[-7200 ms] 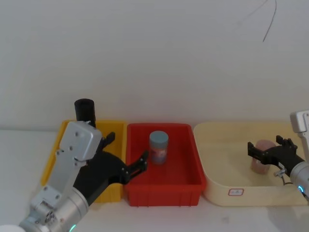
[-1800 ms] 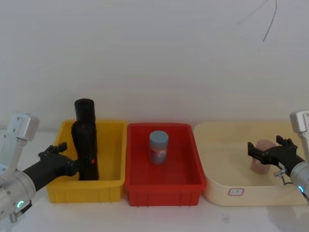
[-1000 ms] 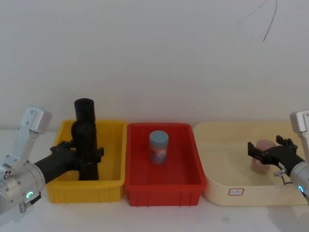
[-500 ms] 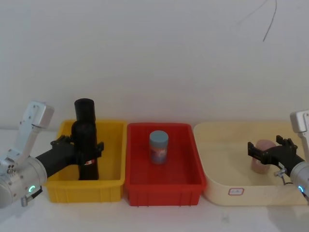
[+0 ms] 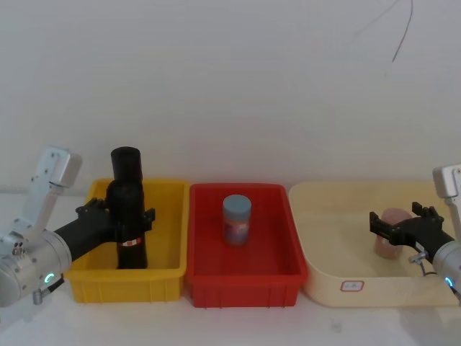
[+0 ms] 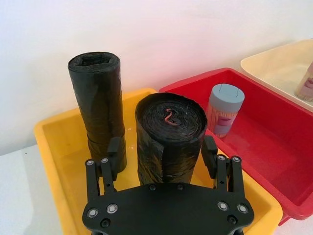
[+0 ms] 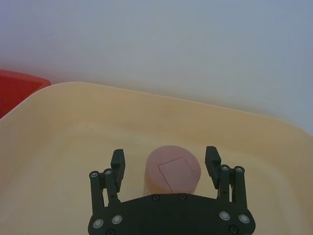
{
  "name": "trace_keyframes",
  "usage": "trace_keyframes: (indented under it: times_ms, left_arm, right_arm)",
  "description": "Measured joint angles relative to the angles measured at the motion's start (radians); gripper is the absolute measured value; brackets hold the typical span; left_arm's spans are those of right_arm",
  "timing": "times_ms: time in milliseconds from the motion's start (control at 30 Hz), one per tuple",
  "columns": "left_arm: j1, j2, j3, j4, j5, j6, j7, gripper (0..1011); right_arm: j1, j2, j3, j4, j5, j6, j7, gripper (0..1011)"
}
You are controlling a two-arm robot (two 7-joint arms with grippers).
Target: Pick up the garbage bag with the one hand and transfer it to the other hand.
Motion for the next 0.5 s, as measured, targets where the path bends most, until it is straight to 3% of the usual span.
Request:
trace_keyframes:
  times_ms: [167, 500]
  left_arm:
    - [-0.001, 0.000, 0.001, 0.001, 0.001, 0.001, 0.002, 926]
    - [-0.003, 0.000, 0.002, 0.001, 0.001, 0.001, 0.004, 633]
  right_arm:
    - [0.000, 0.000, 0.000, 0.000, 0.000, 0.000, 0.000, 1001]
    - [0.000, 0.000, 0.000, 0.000, 0.000, 0.000, 0.000, 1001]
